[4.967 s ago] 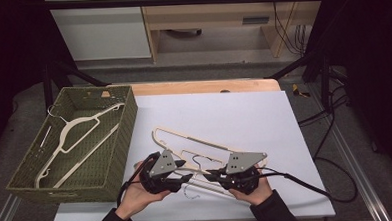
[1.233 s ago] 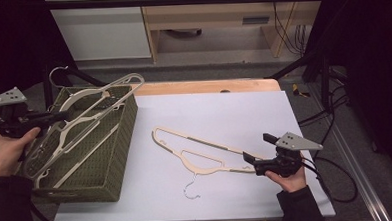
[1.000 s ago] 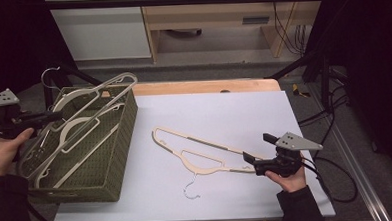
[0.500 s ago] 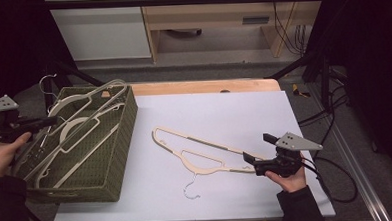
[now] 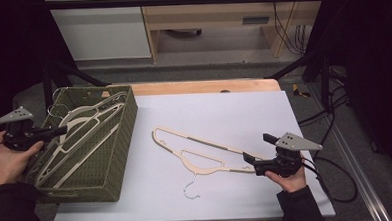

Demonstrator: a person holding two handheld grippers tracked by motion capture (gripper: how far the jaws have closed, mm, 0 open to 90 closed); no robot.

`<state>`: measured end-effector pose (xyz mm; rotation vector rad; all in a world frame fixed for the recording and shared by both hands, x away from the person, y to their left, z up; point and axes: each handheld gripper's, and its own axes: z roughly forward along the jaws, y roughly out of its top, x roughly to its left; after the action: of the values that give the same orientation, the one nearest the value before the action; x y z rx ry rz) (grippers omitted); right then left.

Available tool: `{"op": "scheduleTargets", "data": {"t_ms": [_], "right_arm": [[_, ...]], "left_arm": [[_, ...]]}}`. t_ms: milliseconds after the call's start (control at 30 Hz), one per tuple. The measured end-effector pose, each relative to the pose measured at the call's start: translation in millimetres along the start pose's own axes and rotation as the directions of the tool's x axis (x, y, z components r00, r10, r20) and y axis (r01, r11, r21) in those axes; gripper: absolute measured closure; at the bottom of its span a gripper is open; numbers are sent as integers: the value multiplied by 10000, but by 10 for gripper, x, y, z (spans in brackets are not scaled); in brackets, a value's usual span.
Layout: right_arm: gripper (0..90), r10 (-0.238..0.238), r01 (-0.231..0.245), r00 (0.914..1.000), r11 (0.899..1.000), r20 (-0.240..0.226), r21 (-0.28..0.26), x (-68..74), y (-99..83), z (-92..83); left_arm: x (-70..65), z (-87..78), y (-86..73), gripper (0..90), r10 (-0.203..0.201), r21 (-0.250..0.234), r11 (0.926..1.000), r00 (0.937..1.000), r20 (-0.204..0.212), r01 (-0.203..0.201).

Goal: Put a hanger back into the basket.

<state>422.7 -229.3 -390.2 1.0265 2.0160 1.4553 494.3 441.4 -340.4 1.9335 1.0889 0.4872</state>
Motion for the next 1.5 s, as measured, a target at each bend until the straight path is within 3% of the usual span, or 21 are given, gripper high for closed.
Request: {"op": "scheduleTargets", "data": {"t_ms": [300,433,567,667,767,867,1000,1267,1333,1500], "right_arm": [[60,-4,4,10000,10000,-13,43,2,-2,3],[60,-20,20,10000,10000,0,38,1,0,-2],[61,-5,5,10000,10000,-10,29,1,0,-1],[61,-88,89,9999,9999,-84,70,1,-3,5],[61,-23,23,10000,9999,-60,110,11,-8,22],[61,-126,127,9999,9998,-111,155,6,-12,29],[61,-72,74,9999,9998,-110,175,15,-16,44],[61,-81,83,9999,9998,-125,182,18,-17,48],[61,-101,104,9999,9997,-126,200,20,-19,48],[61,-80,82,9999,9998,-118,178,18,-16,47]], "left_arm": [[5,190,-190,863,-754,191,9970,9970,154,751],[6,264,-208,858,-827,515,9952,9965,-85,830],[1,265,-209,850,-855,533,9946,9937,-718,894],[0,282,-210,833,-940,714,9919,9851,-1442,1051],[33,291,-225,754,-1044,908,9880,9731,-2054,1252],[76,284,-255,732,-1355,849,9838,9645,-2265,1581],[105,320,-300,668,-1296,1239,9781,9554,-2652,1670],[150,421,-371,522,-1744,1832,9531,9318,-3182,2410],[159,430,-388,492,-1782,1955,9485,9300,-3215,2494],[141,417,-401,427,-1550,2141,9487,9322,-3272,2329]]}}
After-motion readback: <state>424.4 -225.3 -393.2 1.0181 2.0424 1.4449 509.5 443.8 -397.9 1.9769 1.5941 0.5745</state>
